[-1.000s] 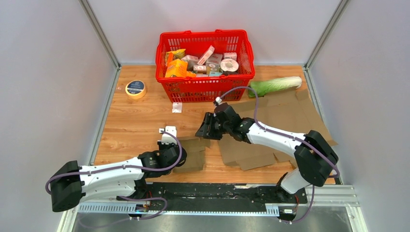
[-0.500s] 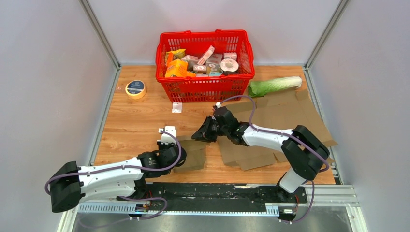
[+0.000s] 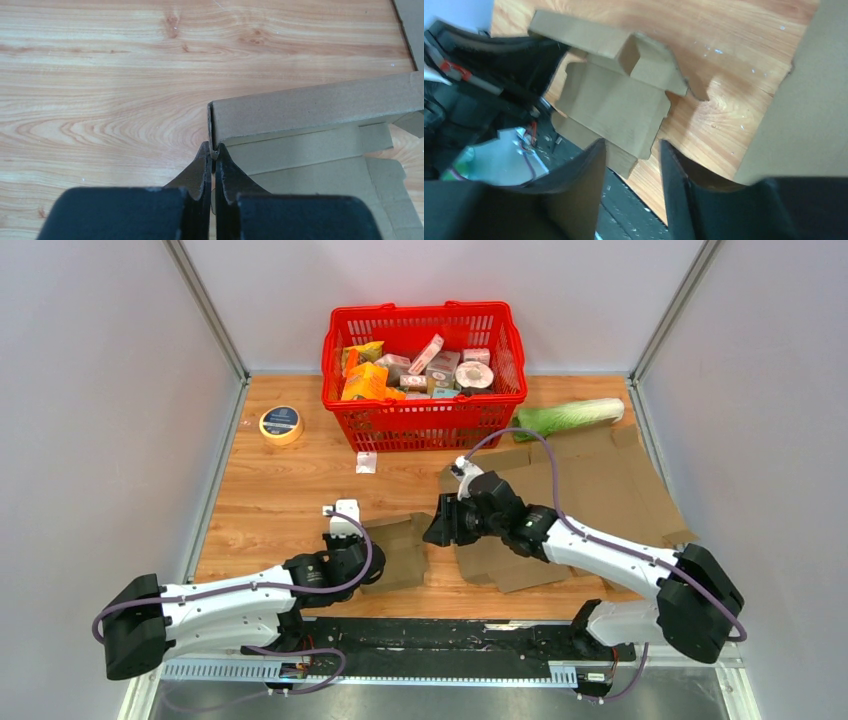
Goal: Fold the paper box
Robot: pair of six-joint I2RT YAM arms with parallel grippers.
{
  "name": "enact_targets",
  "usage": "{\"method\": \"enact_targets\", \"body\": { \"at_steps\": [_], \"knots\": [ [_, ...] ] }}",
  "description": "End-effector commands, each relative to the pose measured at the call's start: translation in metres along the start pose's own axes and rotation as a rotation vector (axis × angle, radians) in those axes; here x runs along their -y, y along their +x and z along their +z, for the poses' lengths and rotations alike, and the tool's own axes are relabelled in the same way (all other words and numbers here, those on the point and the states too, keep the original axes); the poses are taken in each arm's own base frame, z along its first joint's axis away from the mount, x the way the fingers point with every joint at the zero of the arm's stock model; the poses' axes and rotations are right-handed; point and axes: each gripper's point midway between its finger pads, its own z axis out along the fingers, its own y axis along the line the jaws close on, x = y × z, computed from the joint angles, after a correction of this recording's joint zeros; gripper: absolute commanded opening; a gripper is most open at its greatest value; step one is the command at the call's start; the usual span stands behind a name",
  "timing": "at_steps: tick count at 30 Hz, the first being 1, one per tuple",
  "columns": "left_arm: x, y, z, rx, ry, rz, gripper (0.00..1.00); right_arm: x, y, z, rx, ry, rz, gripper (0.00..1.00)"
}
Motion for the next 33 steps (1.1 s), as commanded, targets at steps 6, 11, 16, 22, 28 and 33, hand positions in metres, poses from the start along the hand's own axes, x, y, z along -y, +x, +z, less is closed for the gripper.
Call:
{"method": "enact_targets", "body": {
  "at_steps": [6,11,16,22,28,33],
  "knots": [
    [0.0,-0.014,0.006,0.1,-0.028,-0.086,0.0,0.025,-0.006,0.04,0.133,0.259,-0.263,0.0],
    [-0.003,-0.008,0.009,0.101,-0.048,-0.094,0.0,0.044,-0.014,0.059,0.19,0.339,-0.273,0.0],
    [-0.001,-0.004,0.012,0.093,-0.047,-0.106,0.0,0.039,-0.02,0.075,0.273,0.282,-0.28,0.0],
    [0.0,0.002,0.012,0.069,-0.054,-0.134,0.0,0.046,-0.014,0.086,0.297,0.304,-0.279,0.0],
    [0.001,0.003,0.012,0.063,-0.049,-0.141,0.0,0.052,-0.007,0.09,0.303,0.325,-0.282,0.0],
    [0.002,0.004,0.012,0.058,-0.046,-0.137,0.0,0.051,-0.007,0.088,0.315,0.357,-0.3,0.0]
  ]
}}
